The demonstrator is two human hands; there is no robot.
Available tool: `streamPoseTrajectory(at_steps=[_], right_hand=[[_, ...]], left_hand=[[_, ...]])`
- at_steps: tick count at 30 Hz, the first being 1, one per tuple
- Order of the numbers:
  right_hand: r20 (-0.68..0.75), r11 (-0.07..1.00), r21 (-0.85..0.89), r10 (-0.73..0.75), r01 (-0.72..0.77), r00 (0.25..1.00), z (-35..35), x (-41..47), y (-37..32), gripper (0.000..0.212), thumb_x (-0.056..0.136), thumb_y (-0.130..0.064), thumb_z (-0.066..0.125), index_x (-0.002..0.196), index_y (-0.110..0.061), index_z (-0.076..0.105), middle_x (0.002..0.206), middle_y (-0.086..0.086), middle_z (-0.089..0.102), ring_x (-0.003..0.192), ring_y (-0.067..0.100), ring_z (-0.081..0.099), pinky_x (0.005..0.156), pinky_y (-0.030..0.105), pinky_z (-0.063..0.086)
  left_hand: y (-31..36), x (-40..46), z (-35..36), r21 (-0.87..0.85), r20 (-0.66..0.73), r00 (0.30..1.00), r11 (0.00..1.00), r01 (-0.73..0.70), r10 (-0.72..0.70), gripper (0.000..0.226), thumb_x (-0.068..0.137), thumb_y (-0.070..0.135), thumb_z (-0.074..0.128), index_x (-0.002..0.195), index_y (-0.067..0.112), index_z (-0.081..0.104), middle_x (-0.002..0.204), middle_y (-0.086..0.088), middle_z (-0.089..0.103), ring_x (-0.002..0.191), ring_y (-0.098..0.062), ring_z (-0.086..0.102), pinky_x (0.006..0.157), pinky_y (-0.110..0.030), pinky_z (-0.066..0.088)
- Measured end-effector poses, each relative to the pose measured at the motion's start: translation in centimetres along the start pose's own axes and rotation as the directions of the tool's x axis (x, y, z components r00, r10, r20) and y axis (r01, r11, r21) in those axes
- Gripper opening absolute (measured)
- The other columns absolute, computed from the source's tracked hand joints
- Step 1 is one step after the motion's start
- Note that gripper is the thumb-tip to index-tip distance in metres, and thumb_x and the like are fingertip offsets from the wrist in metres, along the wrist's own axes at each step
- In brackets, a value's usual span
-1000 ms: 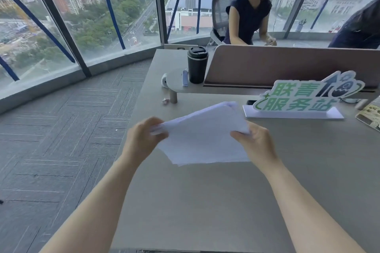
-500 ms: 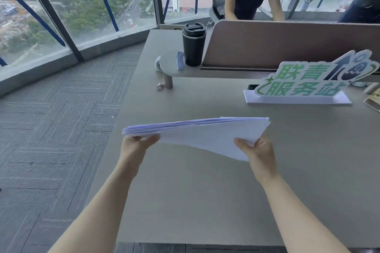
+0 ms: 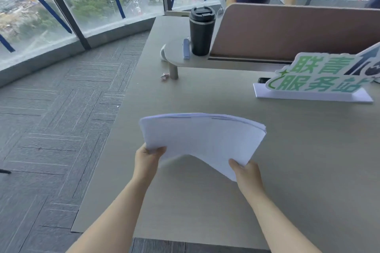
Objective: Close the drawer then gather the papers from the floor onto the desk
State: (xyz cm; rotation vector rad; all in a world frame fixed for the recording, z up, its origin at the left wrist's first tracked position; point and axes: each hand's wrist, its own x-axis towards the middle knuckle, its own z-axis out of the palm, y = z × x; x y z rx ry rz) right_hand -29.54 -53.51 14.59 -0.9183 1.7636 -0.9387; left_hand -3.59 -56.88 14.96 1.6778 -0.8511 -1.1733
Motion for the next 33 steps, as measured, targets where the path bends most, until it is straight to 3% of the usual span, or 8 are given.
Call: streamPoseTrajectory(at_steps=[5,10,15,18,23,28,30,33], right_hand=[[0.028,0.987,-0.088,-0.134,0.136,0.991,3.6,2.8,-4.7,0.007,0.087,-0.012,0.059,0.090,-0.013,0.066,0.079,-0.005,0.067,0.072,0.012,0.061,0.060,0.018,0.044],[0.128,0.985,-0.154,-0.058,0.078,0.990,10.0,6.6,-6.6,0.010,0.084,-0.011,0.061,0.092,-0.013,0.066,0.089,0.006,0.069,0.086,0.029,0.065,0.072,0.032,0.047],[0.120,0.978,-0.205,-0.008,0.033,0.993,14.9,9.2,-6.0,0.024,0.084,-0.010,0.061,0.106,-0.003,0.067,0.102,0.013,0.070,0.093,0.030,0.066,0.078,0.033,0.050],[0.091,0.974,-0.228,0.004,0.017,0.996,16.5,10.6,-5.7,0.023,0.080,-0.014,0.061,0.101,-0.006,0.066,0.103,0.013,0.072,0.094,0.032,0.067,0.085,0.042,0.054],[0.031,0.886,-0.463,0.027,-0.009,0.999,17.0,11.1,-5.0,0.018,0.083,-0.026,0.058,0.093,-0.012,0.058,0.092,0.005,0.066,0.077,0.028,0.060,0.061,0.031,0.043],[-0.138,0.699,-0.705,0.033,-0.121,0.990,16.8,10.6,-4.5,0.052,0.077,-0.055,0.062,0.099,-0.012,0.043,0.086,0.005,0.058,0.075,0.031,0.058,0.054,0.032,0.036],[-0.161,0.720,-0.682,0.023,-0.128,0.987,16.6,10.1,-5.2,0.053,0.082,-0.059,0.055,0.099,-0.010,0.042,0.086,0.006,0.057,0.073,0.031,0.057,0.054,0.032,0.035],[-0.155,0.847,-0.515,0.057,-0.130,0.986,15.2,8.4,-4.8,0.040,0.090,-0.050,0.044,0.093,-0.010,0.045,0.075,0.004,0.055,0.065,0.028,0.053,0.058,0.034,0.036]], left_hand=[[2.6,3.6,-3.5,0.117,-0.094,0.994,0.992,-0.039,0.050,0.012,0.076,0.005,0.073,0.086,0.008,0.068,0.079,-0.003,0.068,0.071,-0.016,0.059,0.065,-0.029,0.046],[3.4,9.0,-7.8,0.292,-0.192,0.980,0.957,0.003,0.055,0.019,0.074,0.008,0.072,0.090,0.003,0.064,0.082,-0.007,0.064,0.074,-0.025,0.060,0.063,-0.033,0.046],[1.6,14.1,-10.0,0.427,-0.175,0.984,0.903,0.054,0.023,0.017,0.076,0.016,0.070,0.089,0.009,0.061,0.087,-0.007,0.064,0.082,-0.027,0.060,0.069,-0.032,0.042],[0.5,16.4,-10.3,0.452,-0.162,0.987,0.890,0.057,0.019,0.024,0.078,0.017,0.068,0.098,0.005,0.064,0.094,-0.010,0.065,0.088,-0.030,0.062,0.073,-0.034,0.044],[-0.8,18.2,-10.3,0.570,-0.169,0.985,0.818,0.076,0.027,0.031,0.078,0.024,0.066,0.105,0.008,0.064,0.107,-0.012,0.069,0.099,-0.031,0.062,0.075,-0.032,0.043],[-2.4,17.9,-9.6,0.654,-0.258,0.962,0.749,0.108,0.087,0.051,0.078,0.032,0.067,0.124,0.011,0.057,0.127,-0.016,0.055,0.119,-0.037,0.049,0.096,-0.044,0.043],[-2.0,17.3,-9.5,0.680,-0.295,0.946,0.724,0.111,0.132,0.054,0.084,0.034,0.065,0.132,0.012,0.052,0.133,-0.018,0.049,0.124,-0.038,0.043,0.101,-0.048,0.037],[-1.7,14.8,-9.8,0.596,-0.310,0.930,0.803,0.026,0.200,0.046,0.090,0.031,0.056,0.131,0.010,0.053,0.132,-0.018,0.052,0.121,-0.038,0.043,0.102,-0.045,0.033]])
